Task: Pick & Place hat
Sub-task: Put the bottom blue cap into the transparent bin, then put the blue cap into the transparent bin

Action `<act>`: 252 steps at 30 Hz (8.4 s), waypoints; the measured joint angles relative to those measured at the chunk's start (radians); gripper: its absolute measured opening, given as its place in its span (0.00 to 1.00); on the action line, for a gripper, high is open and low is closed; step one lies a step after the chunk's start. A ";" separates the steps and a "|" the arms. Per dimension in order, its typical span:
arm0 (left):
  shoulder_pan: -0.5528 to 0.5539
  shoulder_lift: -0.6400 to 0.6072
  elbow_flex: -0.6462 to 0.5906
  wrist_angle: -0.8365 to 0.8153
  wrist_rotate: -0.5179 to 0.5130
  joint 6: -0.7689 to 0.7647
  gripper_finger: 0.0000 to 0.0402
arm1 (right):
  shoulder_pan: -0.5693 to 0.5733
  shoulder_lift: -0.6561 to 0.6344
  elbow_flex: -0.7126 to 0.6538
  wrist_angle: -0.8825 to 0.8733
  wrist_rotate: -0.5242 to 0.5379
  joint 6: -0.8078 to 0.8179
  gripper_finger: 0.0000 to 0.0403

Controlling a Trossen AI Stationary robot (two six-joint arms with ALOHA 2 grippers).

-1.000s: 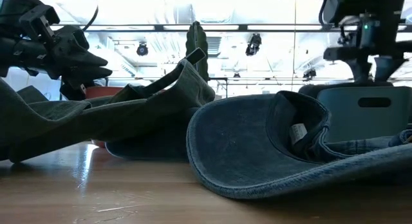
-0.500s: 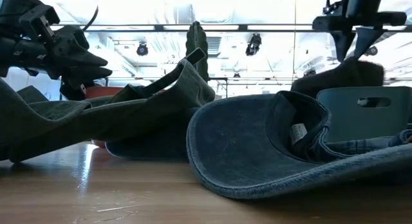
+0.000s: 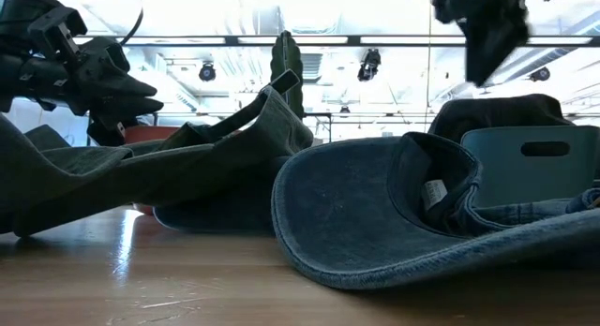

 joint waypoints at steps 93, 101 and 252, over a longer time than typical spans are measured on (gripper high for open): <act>0.000 -0.001 0.000 -0.031 -0.002 0.000 0.23 | -0.082 0.338 0.670 -0.311 0.742 0.573 0.03; 0.000 0.000 0.000 -0.031 -0.005 0.000 0.23 | -0.328 0.348 0.530 -0.230 0.558 0.420 0.03; 0.000 0.000 0.000 -0.029 -0.004 0.000 0.23 | 0.230 0.521 0.588 0.330 0.691 0.216 0.03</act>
